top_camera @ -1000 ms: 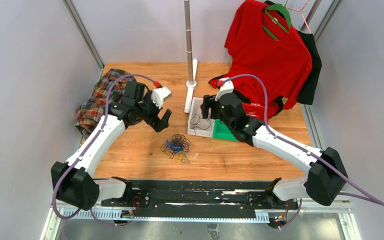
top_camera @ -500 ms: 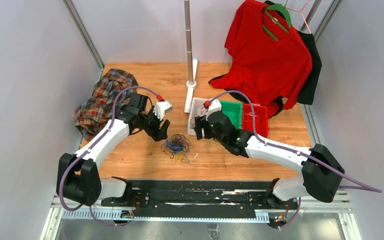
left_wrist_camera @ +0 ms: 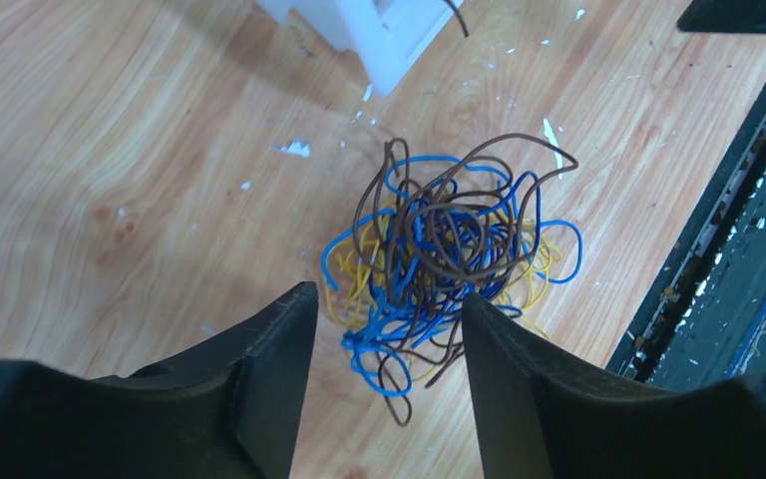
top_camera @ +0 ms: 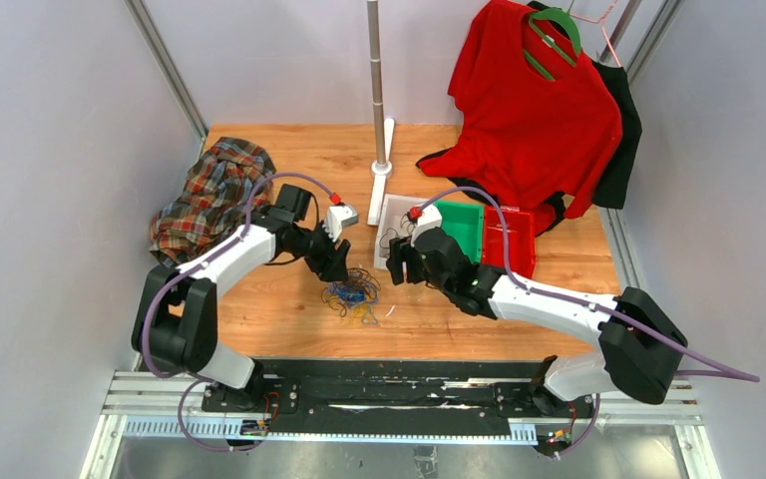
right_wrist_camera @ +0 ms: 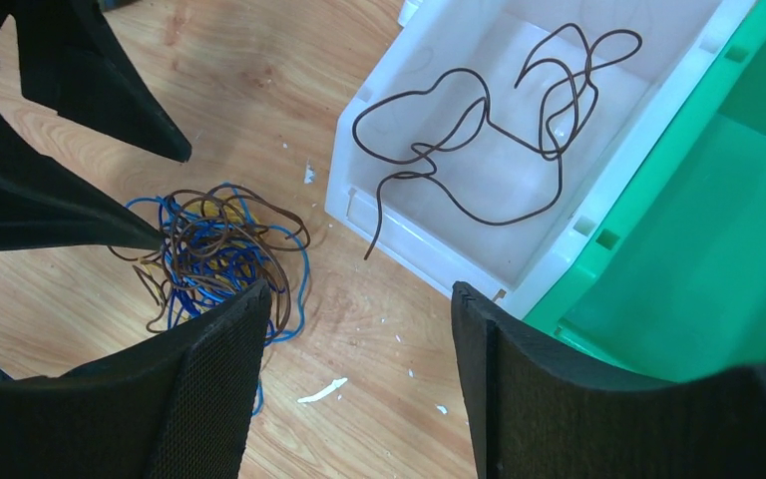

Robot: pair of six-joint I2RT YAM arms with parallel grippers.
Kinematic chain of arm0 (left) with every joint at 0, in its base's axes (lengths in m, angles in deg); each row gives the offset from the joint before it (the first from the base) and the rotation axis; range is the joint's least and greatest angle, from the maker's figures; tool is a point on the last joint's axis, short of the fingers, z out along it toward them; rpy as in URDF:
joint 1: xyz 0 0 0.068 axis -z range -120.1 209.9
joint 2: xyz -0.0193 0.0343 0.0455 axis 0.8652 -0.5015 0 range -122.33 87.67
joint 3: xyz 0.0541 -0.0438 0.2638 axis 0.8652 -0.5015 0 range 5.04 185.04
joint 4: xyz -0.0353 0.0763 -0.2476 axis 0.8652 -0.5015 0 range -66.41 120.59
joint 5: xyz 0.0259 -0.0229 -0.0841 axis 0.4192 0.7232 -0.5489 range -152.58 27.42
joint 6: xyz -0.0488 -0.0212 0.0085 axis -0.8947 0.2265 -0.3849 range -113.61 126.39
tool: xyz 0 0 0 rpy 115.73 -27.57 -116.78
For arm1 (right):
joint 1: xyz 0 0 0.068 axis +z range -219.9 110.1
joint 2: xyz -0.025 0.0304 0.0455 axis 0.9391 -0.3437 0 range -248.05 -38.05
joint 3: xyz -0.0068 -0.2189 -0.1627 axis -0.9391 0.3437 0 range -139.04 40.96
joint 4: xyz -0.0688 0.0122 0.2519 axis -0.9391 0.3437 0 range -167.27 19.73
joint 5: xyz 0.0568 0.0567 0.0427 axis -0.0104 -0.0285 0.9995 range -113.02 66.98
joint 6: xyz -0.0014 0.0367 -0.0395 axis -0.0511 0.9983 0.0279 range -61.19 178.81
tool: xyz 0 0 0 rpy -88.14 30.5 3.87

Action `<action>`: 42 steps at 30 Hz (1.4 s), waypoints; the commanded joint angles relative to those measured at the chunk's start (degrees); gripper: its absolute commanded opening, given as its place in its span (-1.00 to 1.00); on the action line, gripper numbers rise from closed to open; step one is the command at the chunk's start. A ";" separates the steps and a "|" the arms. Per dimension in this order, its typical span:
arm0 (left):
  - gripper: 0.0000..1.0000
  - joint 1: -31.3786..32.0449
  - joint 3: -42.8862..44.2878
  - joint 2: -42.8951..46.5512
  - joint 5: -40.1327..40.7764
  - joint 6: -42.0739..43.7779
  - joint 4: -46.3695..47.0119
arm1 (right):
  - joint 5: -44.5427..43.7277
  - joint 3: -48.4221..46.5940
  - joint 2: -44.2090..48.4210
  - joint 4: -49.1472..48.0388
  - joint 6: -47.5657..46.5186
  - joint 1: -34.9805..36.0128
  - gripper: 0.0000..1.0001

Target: Untangle the cables

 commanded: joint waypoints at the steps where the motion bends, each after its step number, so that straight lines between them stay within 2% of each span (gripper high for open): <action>1: 0.12 2.25 2.47 -2.67 -2.80 1.83 2.29 | -0.40 0.83 0.41 -0.52 1.04 0.91 0.32; 3: -0.02 2.58 2.46 -3.64 -2.27 1.19 3.22 | -0.89 0.55 0.41 0.00 0.85 0.88 0.31; 8: -0.66 2.58 2.83 -3.04 -0.27 2.37 1.67 | -0.96 -0.26 0.02 0.66 0.50 0.82 0.25; 11: -0.86 2.56 2.78 1.18 1.16 4.57 -2.17 | 0.44 -0.89 -0.47 0.22 -0.31 0.82 0.15; 14: -0.98 2.50 2.56 6.93 2.70 6.32 -5.78 | 2.49 -2.42 -1.55 -0.29 -1.03 0.86 0.07; 19: -0.99 2.49 3.75 14.46 4.60 8.08 -13.10 | 6.01 -5.06 -3.48 -2.59 -2.14 2.02 0.13; 26: -0.99 2.49 7.11 20.09 5.33 5.48 -17.26 | 11.38 -10.53 -5.17 -6.27 -4.86 6.28 0.44; 33: -0.99 2.50 10.36 22.18 4.47 4.68 -21.48 | 13.31 -13.60 -7.45 -8.78 -5.46 7.68 0.46; 42: -0.99 2.45 14.25 24.60 3.46 4.49 -24.64 | 13.52 -11.47 -9.08 -13.98 -4.46 7.68 0.37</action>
